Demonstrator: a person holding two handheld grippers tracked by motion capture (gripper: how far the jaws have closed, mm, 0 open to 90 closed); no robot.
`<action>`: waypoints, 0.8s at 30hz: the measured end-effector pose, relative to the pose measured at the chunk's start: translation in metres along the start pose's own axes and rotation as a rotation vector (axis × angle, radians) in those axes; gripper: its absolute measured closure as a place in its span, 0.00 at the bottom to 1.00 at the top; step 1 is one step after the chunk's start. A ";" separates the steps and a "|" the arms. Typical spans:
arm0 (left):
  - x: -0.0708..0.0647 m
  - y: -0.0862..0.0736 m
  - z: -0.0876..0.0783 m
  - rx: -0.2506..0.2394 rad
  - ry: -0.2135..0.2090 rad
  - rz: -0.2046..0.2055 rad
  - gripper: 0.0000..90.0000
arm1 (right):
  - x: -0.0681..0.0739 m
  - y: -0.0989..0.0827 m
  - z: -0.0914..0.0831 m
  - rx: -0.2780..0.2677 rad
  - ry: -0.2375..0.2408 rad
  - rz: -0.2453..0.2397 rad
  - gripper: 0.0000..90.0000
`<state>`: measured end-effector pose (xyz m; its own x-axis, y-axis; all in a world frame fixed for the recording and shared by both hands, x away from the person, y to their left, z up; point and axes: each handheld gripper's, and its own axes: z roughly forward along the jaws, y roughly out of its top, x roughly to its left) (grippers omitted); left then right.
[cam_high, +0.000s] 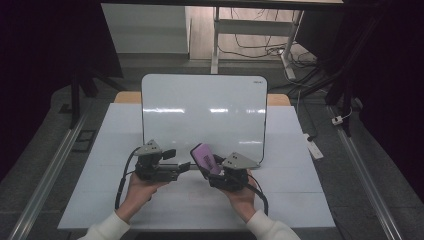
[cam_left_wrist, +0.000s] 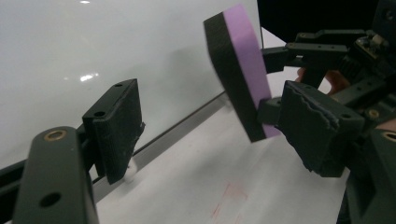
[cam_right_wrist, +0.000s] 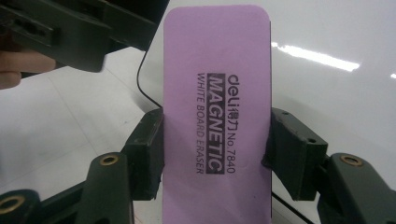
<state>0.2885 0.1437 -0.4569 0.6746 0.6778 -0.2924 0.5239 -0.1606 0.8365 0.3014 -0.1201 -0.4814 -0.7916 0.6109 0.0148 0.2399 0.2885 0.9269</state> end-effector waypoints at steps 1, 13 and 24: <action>0.000 0.000 0.000 0.000 0.000 0.000 0.26 | 0.000 0.000 0.000 -0.001 -0.001 0.001 0.45; -0.006 0.007 0.025 0.002 -0.057 -0.037 0.37 | 0.007 -0.002 0.002 -0.024 -0.002 -0.017 0.45; -0.005 0.009 0.028 -0.019 -0.102 -0.083 0.65 | 0.011 -0.004 0.004 -0.042 -0.005 -0.024 0.45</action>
<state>0.3043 0.1191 -0.4608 0.6792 0.6116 -0.4058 0.5707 -0.0924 0.8159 0.2936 -0.1117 -0.4865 -0.7942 0.6076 -0.0095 0.1968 0.2719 0.9420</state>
